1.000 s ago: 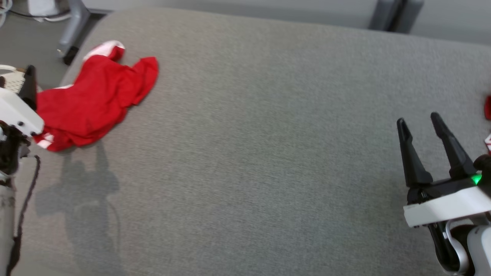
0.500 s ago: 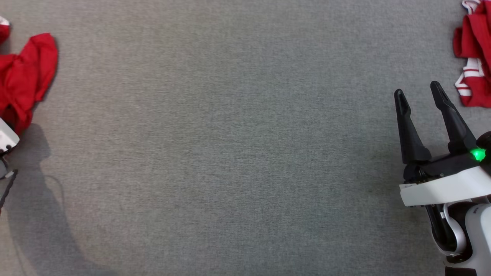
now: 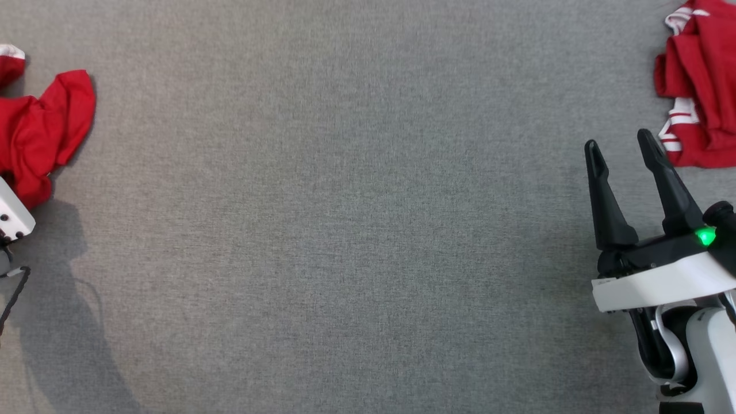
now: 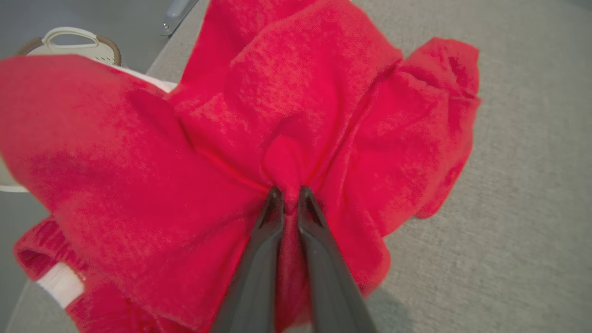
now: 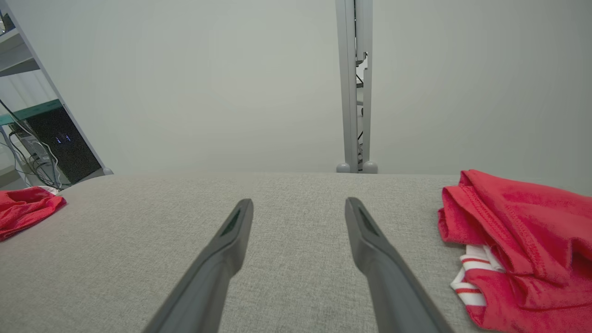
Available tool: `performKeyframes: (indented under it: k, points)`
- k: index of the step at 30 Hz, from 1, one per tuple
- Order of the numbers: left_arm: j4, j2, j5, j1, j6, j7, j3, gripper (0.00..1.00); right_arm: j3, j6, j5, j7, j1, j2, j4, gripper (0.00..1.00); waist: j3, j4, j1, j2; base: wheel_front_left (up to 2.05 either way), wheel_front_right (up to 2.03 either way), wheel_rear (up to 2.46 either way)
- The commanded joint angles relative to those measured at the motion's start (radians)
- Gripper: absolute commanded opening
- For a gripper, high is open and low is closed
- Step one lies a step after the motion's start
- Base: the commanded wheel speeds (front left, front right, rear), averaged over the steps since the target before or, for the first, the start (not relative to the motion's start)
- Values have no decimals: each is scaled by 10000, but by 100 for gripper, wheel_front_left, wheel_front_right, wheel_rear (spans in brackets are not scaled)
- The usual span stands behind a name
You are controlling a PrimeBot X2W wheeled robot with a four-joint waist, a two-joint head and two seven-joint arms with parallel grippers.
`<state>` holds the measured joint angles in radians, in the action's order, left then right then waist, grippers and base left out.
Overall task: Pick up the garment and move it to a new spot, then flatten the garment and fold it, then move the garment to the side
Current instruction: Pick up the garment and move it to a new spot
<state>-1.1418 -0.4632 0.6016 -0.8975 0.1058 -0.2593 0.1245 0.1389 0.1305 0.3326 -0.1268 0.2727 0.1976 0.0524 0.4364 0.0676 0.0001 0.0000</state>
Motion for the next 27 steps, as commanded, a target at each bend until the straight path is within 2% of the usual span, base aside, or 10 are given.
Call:
performKeyframes:
  k: [1, 7, 13, 20, 23, 27]
  points:
    - [113, -107, -115, -30, 85, 153, 91, 0, -26, 7, 17, -119, -165, 22, -60, 100, -398, -54, -1, 0, 0, 0, 0]
    - [760, -178, -461, 4, 226, 532, 787, 0, 5, 7, 223, -347, -567, -130, -532, 100, -1635, -240, -1, 0, 0, 0, 0]
    - [2190, 0, -309, 556, 256, 216, 1534, 0, -15, 7, 414, -499, -1165, -271, -914, 100, -2856, -591, -1, 0, 0, 0, 0]
    - [5220, 133, 75, 1830, 236, -680, 2168, 0, -226, 7, 538, -537, -1835, -289, -930, 100, -3767, -1070, -1, 0, 0, 0, 0]
    - [6799, 284, 171, 2607, 13, -1171, 2401, 0, -322, 7, 562, -532, -2026, -275, -853, 100, -3956, -1297, -1, 0, 0, 0, 0]
    - [8904, 626, 217, 3798, -521, -1741, 2826, 0, -508, 7, 551, -483, -2269, -253, -737, 100, -4061, -1561, -1, 0, 0, 0, 0]
